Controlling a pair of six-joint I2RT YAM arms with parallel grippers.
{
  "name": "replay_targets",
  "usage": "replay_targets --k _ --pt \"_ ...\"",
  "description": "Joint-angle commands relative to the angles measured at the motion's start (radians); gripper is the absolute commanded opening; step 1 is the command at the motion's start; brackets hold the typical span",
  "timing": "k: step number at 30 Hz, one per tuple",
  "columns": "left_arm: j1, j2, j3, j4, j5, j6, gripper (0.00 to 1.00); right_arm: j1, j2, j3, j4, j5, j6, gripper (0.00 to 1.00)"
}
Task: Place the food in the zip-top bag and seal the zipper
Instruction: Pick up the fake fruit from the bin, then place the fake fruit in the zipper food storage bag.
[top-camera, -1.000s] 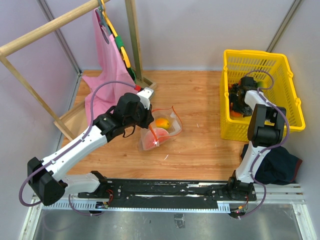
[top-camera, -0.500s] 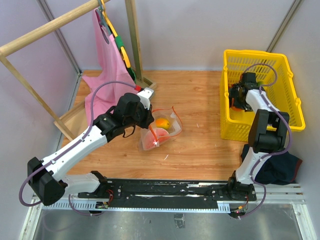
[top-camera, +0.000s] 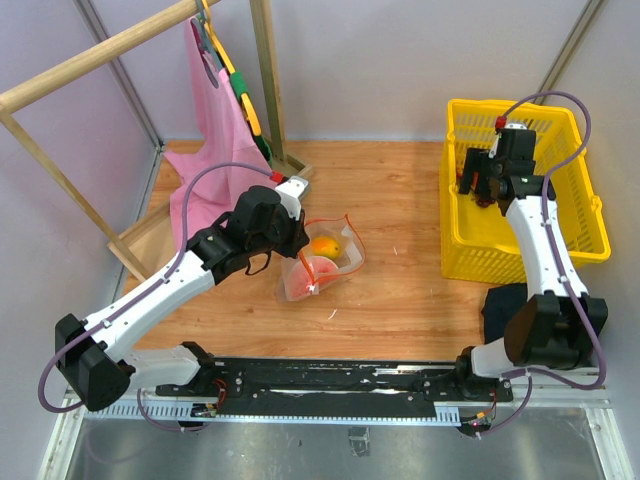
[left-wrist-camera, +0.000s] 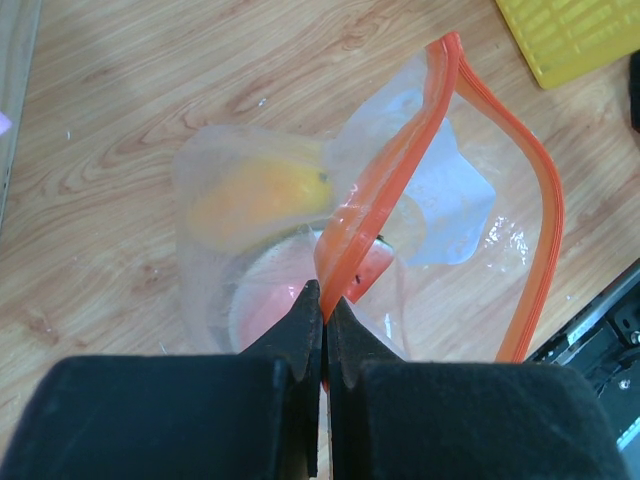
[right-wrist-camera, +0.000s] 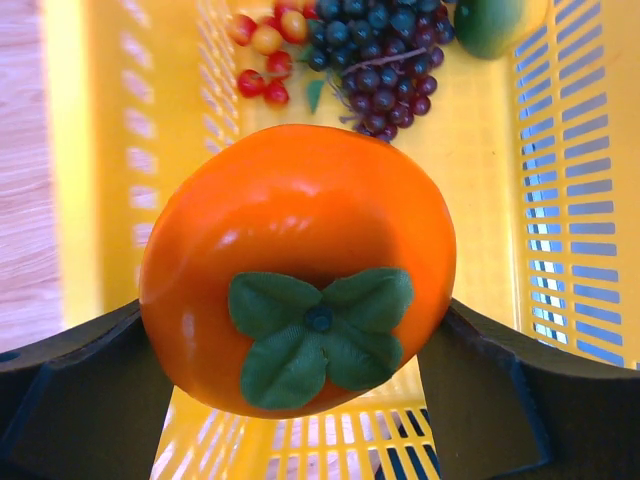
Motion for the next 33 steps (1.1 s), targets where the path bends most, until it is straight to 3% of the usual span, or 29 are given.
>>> replay_targets --k 1,8,20,33 --pt "0.009 0.003 -0.003 0.024 0.019 -0.006 0.00 0.064 -0.081 0.023 -0.032 0.028 -0.020 0.56" --pt "0.009 0.004 -0.004 0.025 0.024 -0.007 0.00 0.164 -0.205 0.042 -0.034 -0.067 -0.061 0.56" --pt "0.009 0.010 -0.004 0.027 0.034 -0.008 0.00 0.576 -0.246 -0.007 -0.014 -0.177 -0.126 0.57" --pt "0.014 -0.010 -0.005 0.038 0.058 -0.011 0.00 0.812 -0.239 -0.247 0.270 -0.385 -0.059 0.58"
